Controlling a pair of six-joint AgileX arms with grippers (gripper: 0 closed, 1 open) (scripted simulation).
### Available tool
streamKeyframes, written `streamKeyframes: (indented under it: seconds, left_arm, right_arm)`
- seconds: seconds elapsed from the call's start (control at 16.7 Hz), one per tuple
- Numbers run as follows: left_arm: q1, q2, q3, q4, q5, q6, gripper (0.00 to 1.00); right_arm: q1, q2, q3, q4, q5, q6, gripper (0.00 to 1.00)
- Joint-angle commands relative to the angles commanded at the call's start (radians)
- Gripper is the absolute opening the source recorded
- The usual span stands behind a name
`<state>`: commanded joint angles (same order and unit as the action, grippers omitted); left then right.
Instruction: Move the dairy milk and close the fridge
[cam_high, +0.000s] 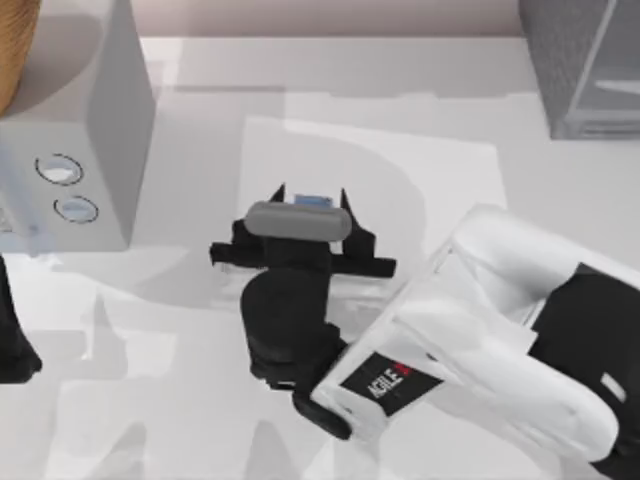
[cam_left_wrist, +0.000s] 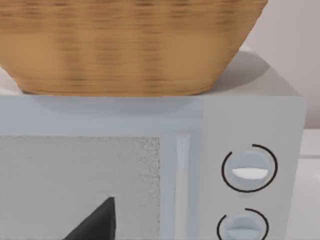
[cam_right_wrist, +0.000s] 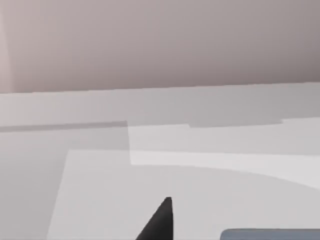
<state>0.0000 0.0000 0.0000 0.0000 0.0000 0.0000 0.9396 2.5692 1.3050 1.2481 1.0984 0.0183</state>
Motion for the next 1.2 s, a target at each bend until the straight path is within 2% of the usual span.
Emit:
streamKeyframes:
  seconds: [0.36,1.2]
  left_arm:
    - [0.000,0.000,0.000,0.000,0.000,0.000,1.00]
    - [0.000,0.000,0.000,0.000,0.000,0.000,1.00]
  right_arm:
    - [0.000,0.000,0.000,0.000,0.000,0.000,0.02]
    - [0.003,-0.071,-0.020,-0.053,-0.001,0.003,0.00]
